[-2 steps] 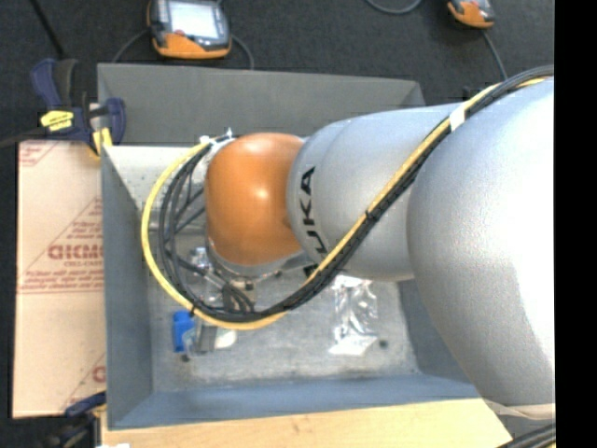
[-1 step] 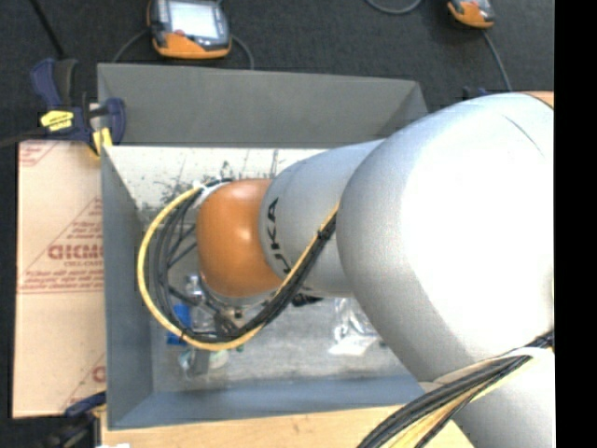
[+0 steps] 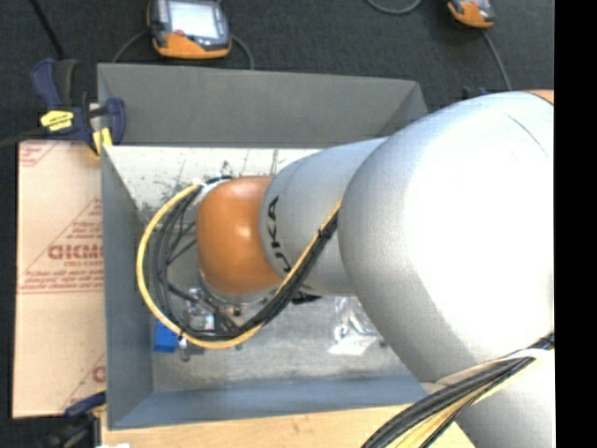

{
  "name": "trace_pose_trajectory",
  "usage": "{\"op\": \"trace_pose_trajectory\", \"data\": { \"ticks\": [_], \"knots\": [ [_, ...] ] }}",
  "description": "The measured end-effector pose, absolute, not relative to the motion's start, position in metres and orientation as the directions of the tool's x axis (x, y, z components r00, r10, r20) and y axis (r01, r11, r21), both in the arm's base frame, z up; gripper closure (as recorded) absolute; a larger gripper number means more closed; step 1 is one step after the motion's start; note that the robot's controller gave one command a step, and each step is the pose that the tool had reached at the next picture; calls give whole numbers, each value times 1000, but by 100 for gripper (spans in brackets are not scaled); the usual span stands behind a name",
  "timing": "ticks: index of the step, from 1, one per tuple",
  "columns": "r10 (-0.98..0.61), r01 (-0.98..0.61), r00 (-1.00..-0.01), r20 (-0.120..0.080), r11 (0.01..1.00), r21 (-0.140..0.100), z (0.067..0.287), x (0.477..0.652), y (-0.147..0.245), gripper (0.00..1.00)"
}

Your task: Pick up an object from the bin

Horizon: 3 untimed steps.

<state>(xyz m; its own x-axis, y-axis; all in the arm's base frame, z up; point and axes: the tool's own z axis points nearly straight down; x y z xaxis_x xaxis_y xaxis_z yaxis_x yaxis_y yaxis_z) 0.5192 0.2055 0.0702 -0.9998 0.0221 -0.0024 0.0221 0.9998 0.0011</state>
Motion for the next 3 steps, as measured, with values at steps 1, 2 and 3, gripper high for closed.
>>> {"op": "trace_pose_trajectory", "data": {
  "ticks": [1,2,3],
  "knots": [
    [246,246,-969,-4,969,5,151,512,231,100],
    [245,245,-970,-2,970,1,149,512,230,0],
    [-129,-129,-992,1,992,-2,69,529,223,0]
  ]
}}
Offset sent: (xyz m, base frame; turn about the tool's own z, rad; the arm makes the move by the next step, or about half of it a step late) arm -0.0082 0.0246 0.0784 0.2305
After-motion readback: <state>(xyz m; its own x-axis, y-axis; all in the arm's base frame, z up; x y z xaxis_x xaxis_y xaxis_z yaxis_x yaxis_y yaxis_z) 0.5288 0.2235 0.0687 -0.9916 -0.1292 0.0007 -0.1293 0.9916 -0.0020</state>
